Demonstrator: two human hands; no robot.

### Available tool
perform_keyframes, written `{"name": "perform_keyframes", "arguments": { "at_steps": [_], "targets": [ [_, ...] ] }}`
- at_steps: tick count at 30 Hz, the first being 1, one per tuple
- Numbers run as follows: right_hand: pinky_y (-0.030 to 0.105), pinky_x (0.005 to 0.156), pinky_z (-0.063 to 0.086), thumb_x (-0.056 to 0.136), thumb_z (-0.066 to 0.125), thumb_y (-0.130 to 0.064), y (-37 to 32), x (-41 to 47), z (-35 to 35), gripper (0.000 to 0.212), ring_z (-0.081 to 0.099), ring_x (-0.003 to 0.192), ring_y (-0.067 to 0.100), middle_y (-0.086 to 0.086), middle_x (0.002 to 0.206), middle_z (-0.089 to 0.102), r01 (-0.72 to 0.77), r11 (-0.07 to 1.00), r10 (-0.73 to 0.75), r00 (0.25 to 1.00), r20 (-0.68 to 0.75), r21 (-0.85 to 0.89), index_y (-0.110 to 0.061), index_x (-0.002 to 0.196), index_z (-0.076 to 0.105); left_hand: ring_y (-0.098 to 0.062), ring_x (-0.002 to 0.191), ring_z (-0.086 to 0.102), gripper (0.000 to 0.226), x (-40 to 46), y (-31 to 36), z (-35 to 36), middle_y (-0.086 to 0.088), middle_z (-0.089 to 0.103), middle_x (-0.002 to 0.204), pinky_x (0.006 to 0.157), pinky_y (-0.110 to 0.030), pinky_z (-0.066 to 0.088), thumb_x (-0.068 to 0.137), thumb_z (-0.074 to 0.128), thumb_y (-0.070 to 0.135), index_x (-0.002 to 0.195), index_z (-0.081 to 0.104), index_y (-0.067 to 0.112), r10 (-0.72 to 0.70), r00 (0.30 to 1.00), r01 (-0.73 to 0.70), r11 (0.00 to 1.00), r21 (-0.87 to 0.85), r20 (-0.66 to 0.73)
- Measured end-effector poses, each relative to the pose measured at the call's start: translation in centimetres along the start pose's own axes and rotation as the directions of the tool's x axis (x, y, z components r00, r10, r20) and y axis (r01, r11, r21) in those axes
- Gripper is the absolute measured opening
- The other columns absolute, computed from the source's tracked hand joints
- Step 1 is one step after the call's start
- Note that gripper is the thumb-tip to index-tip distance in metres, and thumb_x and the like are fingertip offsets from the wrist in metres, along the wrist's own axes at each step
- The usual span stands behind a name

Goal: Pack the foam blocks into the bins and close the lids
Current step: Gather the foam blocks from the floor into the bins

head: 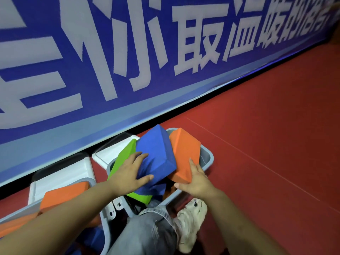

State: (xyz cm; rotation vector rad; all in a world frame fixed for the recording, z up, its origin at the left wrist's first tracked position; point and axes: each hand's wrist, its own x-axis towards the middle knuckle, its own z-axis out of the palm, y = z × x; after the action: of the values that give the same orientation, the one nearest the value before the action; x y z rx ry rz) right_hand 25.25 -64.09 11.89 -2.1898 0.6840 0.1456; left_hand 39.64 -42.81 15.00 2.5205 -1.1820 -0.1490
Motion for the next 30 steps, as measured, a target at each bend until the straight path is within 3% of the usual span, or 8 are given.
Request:
{"name": "perform_keyframes", "arguments": {
  "at_steps": [5,10,13,16,20,23,28,30],
  "targets": [
    [0.035,0.113,0.025,0.072,0.073,-0.052,-4.7,-5.6,-2.3,0.112,0.018,0.143,0.026,0.009,0.158,0.004,0.098,0.994,-0.094,0.992,-0.084,0.049,-0.034,0.150,-0.006,-0.021,0.140,0.030,0.107,-4.8,1.2,-4.3,-0.007,0.026,0.150,0.116,-0.029,0.023,0.065,0.034,0.087,0.148,0.027,0.020,-0.006,0.997,0.008,1.000,0.030,-0.077],
    [0.027,0.109,0.024,0.077,0.072,-0.045,-8.3,-9.6,-3.4,0.108,0.019,0.143,0.023,0.011,0.155,0.015,0.219,0.971,-0.215,0.975,-0.051,0.092,-0.025,0.152,-0.003,-0.023,0.139,0.030,0.111,-9.1,2.7,-9.2,-0.009,0.024,0.153,0.112,-0.028,0.026,0.064,0.014,0.092,0.150,0.023,0.023,0.088,0.996,-0.092,0.971,0.220,0.031],
    [0.027,0.108,0.025,0.077,0.072,-0.045,-9.8,-10.2,-3.5,0.107,0.022,0.142,0.024,0.011,0.155,0.019,0.237,0.963,-0.231,0.971,-0.056,0.125,-0.022,0.152,0.000,-0.027,0.135,0.037,0.100,-9.7,1.6,-10.8,-0.010,0.031,0.150,0.111,-0.035,0.033,0.073,0.026,0.087,0.148,0.031,0.021,0.104,0.993,-0.114,0.953,0.280,0.050],
    [0.027,0.108,0.027,0.075,0.074,-0.047,-11.0,-9.7,-3.2,0.108,0.027,0.140,0.023,0.010,0.154,0.021,0.257,0.957,-0.252,0.966,-0.054,0.137,-0.023,0.152,0.001,-0.026,0.134,0.038,0.091,-10.1,-0.2,-11.1,-0.007,0.031,0.149,0.110,-0.037,0.034,0.072,0.038,0.073,0.147,0.031,0.023,0.000,1.000,-0.004,0.980,0.201,0.020],
    [0.030,0.111,0.027,0.075,0.073,-0.050,-12.2,-7.8,-1.9,0.108,0.027,0.140,0.023,0.009,0.155,0.019,0.281,0.951,-0.280,0.960,-0.026,0.128,-0.023,0.152,0.002,-0.021,0.134,0.036,0.089,-10.8,-2.3,-9.9,-0.007,0.036,0.143,0.110,-0.021,0.023,0.071,0.049,0.063,0.145,0.034,0.016,-0.171,0.985,0.171,0.985,0.007,-0.021],
    [0.036,0.107,0.037,0.075,0.072,-0.050,-12.9,-5.8,1.0,0.106,0.041,0.131,0.027,0.012,0.151,0.021,0.306,0.947,-0.306,0.952,-0.018,0.098,-0.024,0.152,0.003,-0.019,0.132,0.038,0.085,-10.4,-4.8,-7.7,-0.007,0.037,0.141,0.104,-0.014,0.021,0.073,0.051,0.059,0.144,0.033,0.016,-0.238,0.971,0.238,0.971,-0.033,0.020],
    [0.034,0.101,0.044,0.078,0.071,-0.045,-13.1,-1.0,10.4,0.095,0.055,0.116,0.019,0.003,0.147,0.024,0.323,0.919,-0.369,0.906,0.205,0.227,-0.030,0.150,0.011,-0.022,0.125,0.045,0.068,-9.2,-10.3,-1.9,-0.009,0.045,0.133,0.100,-0.015,0.025,0.083,0.059,0.040,0.141,0.039,0.012,-0.371,0.921,0.382,0.919,-0.100,0.116],
    [0.034,0.103,0.043,0.079,0.071,-0.042,-13.3,0.7,13.5,0.092,0.053,0.119,0.021,0.004,0.149,0.025,0.288,0.931,-0.344,0.898,0.275,0.224,-0.025,0.150,0.016,-0.024,0.124,0.046,0.060,-9.0,-11.9,-0.3,-0.010,0.047,0.130,0.101,-0.016,0.026,0.086,0.063,0.029,0.139,0.042,0.010,-0.445,0.887,0.460,0.873,-0.161,0.122]
  ]
}}
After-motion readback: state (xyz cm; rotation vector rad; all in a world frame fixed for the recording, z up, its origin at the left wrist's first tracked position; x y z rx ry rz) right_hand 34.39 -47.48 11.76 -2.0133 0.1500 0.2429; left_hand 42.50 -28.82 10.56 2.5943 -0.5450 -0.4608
